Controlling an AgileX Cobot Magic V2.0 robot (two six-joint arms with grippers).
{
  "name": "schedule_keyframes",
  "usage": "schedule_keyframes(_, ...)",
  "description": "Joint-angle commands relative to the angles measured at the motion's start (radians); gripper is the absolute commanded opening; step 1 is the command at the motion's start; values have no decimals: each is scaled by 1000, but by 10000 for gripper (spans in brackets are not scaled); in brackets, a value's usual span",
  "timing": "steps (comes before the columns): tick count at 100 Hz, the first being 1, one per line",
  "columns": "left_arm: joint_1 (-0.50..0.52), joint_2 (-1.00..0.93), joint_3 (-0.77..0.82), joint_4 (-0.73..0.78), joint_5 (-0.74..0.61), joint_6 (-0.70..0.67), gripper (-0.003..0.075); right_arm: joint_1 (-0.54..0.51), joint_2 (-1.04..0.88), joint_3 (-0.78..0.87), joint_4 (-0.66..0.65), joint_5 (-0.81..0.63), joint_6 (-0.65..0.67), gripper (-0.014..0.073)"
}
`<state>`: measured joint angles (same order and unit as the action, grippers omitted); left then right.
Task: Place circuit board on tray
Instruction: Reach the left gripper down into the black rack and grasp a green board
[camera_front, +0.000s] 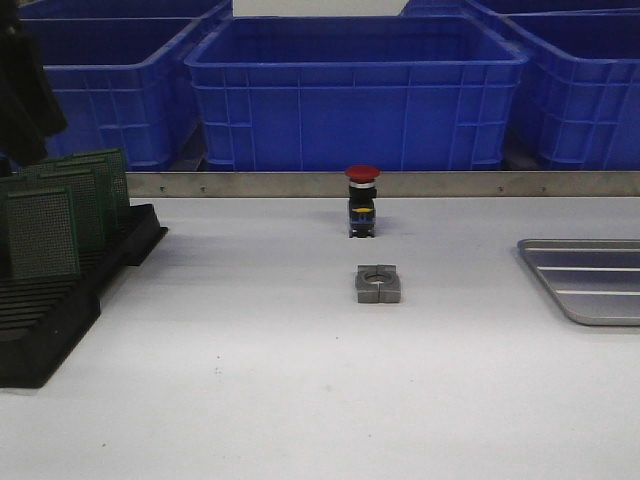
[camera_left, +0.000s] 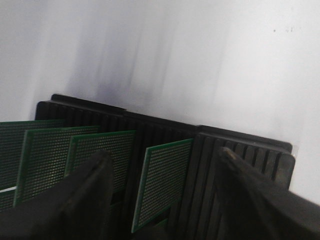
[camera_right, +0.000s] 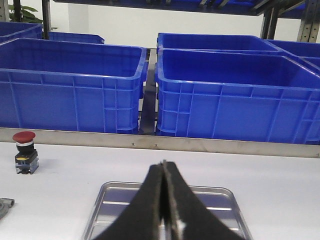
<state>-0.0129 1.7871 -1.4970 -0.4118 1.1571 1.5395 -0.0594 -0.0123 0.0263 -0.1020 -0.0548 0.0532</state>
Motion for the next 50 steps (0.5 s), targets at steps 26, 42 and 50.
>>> schedule_keyframes(26,1,77,-35,31,-51,43,421,-5,-24,-11,-5,-85,-2,-62)
schedule_keyframes(42,1,102,-35,31,-35,43,420,-5,-24,-11,-5,-85,-2,-62)
schedule_keyframes(50,1,102,-35,31,-14,43,391,-5,-24,-11,-5,-85,-2,-62)
